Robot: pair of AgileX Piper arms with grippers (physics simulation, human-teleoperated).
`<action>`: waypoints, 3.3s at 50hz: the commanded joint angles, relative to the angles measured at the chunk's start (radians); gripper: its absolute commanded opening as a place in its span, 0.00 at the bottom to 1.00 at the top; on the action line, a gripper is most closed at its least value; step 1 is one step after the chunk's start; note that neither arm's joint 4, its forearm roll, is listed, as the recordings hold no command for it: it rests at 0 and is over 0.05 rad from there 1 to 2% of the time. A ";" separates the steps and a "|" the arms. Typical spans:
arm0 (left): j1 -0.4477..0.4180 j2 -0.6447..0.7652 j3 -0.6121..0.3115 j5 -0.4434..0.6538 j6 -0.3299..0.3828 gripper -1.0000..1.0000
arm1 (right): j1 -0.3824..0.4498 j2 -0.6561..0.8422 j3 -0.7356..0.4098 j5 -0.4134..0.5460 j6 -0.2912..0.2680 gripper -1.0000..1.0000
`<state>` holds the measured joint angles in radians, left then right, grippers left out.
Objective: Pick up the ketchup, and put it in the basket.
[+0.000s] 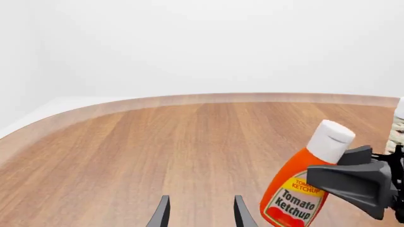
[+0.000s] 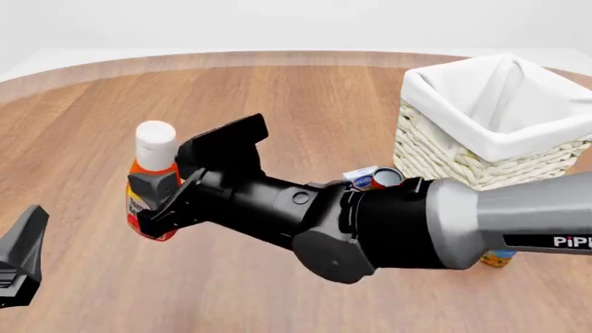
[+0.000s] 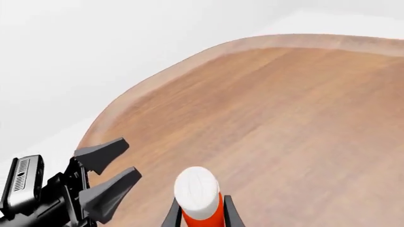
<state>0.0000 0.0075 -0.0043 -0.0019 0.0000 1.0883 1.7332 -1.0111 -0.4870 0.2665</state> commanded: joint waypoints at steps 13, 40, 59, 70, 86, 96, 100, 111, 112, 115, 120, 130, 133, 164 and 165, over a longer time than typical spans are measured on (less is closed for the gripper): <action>0.000 0.000 0.000 0.000 0.000 1.00 | -0.135 -0.150 -0.087 0.185 -0.020 0.00; 0.000 0.000 0.000 0.000 0.000 1.00 | -0.269 -0.330 -0.076 0.263 -0.046 0.00; 0.000 0.000 0.000 0.000 0.000 1.00 | -0.369 -0.501 -0.083 0.368 -0.093 0.00; 0.000 0.000 0.000 0.000 0.000 1.00 | -0.420 -0.527 -0.050 0.329 -0.071 0.00; 0.000 0.000 0.000 0.000 0.000 1.00 | -0.494 -0.520 -0.016 0.297 -0.062 0.00; 0.000 0.000 0.000 0.000 0.000 1.00 | -0.537 -0.512 -0.030 0.292 -0.059 0.00; 0.000 0.000 0.000 0.000 0.000 1.00 | -0.546 -0.515 -0.027 0.289 -0.056 0.00; 0.000 0.000 0.000 0.000 0.000 1.00 | -0.568 -0.517 -0.020 0.277 -0.049 0.00; 0.000 0.000 0.000 0.000 0.000 1.00 | -0.573 -0.517 -0.020 0.276 -0.048 0.00; 0.000 0.000 0.000 0.000 0.000 1.00 | -0.580 -0.520 -0.023 0.279 -0.047 0.00; 0.000 0.000 0.000 0.000 0.000 1.00 | -0.584 -0.520 -0.022 0.275 -0.047 0.00; 0.000 0.000 0.000 0.000 0.000 1.00 | -0.604 -0.521 -0.018 0.265 -0.046 0.00; 0.000 0.000 0.000 0.000 0.000 1.00 | -0.610 -0.522 -0.017 0.262 -0.045 0.00; 0.000 0.000 0.000 0.000 0.000 1.00 | -0.683 -0.550 0.010 0.245 -0.021 0.00; 0.000 0.000 0.000 0.000 0.000 1.00 | -0.685 -0.587 0.030 0.262 -0.022 0.00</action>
<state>0.0000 0.0075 -0.0043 -0.0019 0.0000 0.4292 1.2065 -1.0103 -0.2368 0.2167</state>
